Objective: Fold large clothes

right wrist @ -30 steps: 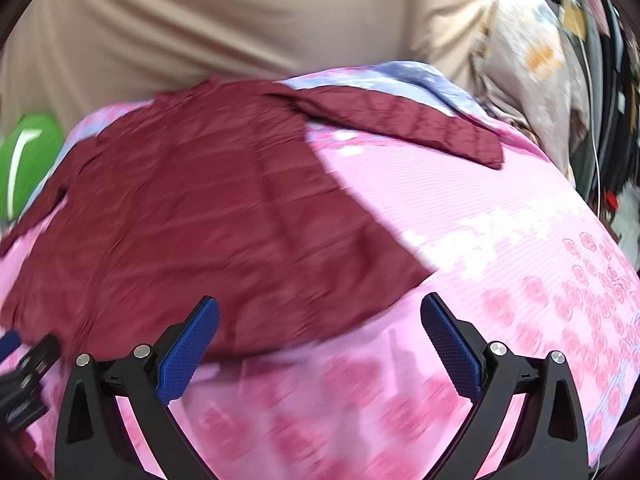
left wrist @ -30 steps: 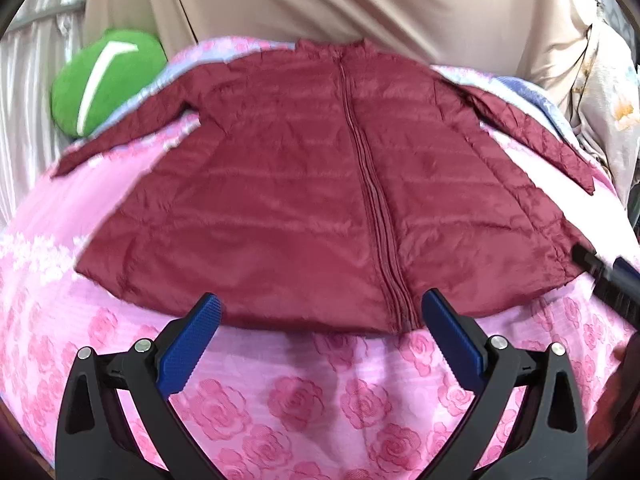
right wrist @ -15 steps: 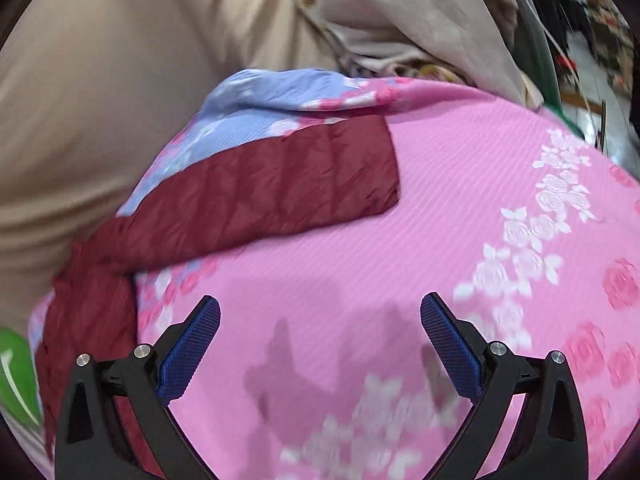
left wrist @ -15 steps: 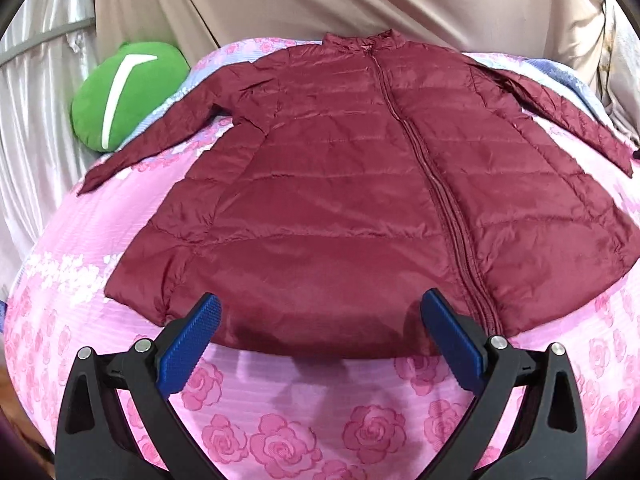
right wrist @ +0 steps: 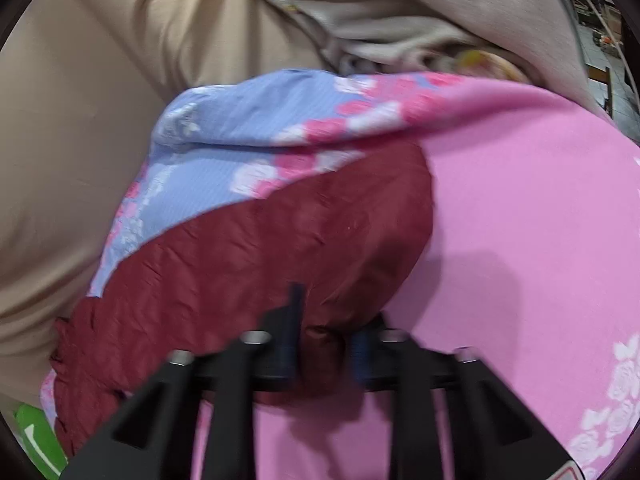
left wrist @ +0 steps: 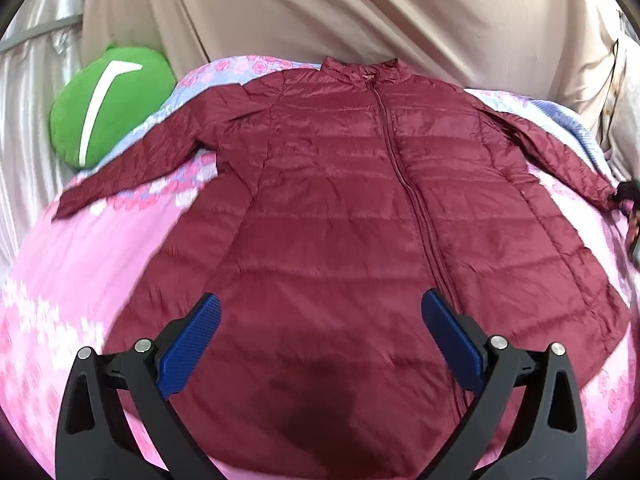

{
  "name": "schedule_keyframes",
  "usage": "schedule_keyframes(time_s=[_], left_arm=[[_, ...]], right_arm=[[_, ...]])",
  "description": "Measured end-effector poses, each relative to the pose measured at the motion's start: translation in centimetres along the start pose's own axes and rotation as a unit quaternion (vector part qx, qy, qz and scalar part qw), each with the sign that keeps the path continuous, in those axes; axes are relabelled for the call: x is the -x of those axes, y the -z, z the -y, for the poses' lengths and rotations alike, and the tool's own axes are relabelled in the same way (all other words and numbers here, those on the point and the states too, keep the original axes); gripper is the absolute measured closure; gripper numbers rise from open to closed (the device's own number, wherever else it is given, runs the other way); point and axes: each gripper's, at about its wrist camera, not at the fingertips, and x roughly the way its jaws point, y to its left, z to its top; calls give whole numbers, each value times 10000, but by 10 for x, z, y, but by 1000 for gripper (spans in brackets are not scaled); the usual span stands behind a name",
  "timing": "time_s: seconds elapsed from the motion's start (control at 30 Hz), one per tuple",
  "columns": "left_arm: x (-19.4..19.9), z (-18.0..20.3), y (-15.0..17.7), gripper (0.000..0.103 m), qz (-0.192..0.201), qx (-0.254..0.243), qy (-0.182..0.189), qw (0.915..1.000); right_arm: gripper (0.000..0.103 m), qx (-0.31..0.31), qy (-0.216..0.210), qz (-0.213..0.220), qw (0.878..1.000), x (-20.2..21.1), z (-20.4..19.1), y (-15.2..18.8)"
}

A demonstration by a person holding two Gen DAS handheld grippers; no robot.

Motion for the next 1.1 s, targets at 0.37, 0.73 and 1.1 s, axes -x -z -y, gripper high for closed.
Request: schedule_keyframes(time_s=[0.37, 0.73, 1.1], left_arm=[[-42, -49, -76, 5, 423, 625, -66, 9971], [-78, -89, -110, 5, 560, 786, -358, 9947], [-144, -123, -136, 5, -74, 1214, 407, 9917]], right_arm=[[94, 2567, -1982, 1027, 9404, 80, -317, 17], [88, 4608, -3404, -532, 8179, 48, -564, 270], [43, 4691, -3890, -915, 7876, 55, -515, 299]])
